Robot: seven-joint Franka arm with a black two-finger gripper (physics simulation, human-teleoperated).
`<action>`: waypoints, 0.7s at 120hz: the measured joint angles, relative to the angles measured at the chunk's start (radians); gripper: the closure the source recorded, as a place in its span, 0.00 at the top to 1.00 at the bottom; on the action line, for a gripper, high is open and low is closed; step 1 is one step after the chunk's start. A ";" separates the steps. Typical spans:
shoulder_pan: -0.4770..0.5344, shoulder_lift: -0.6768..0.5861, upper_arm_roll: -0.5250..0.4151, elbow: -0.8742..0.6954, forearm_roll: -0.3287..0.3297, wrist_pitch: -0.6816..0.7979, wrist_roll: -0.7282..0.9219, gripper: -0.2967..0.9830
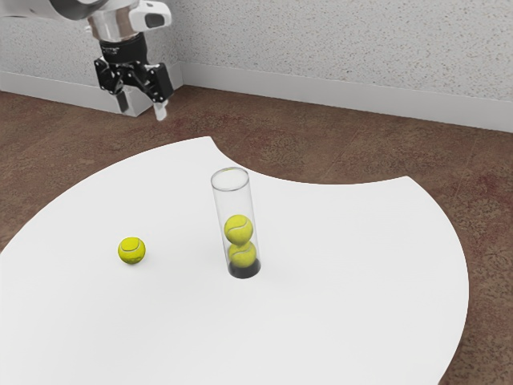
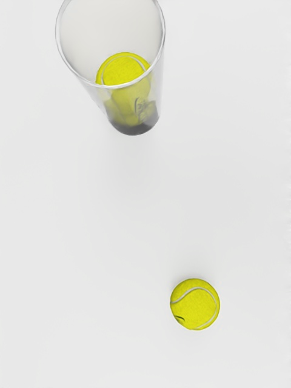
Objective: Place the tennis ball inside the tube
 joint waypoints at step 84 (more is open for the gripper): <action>0.158 -0.313 0.001 -0.674 0.004 0.248 0.003 0.77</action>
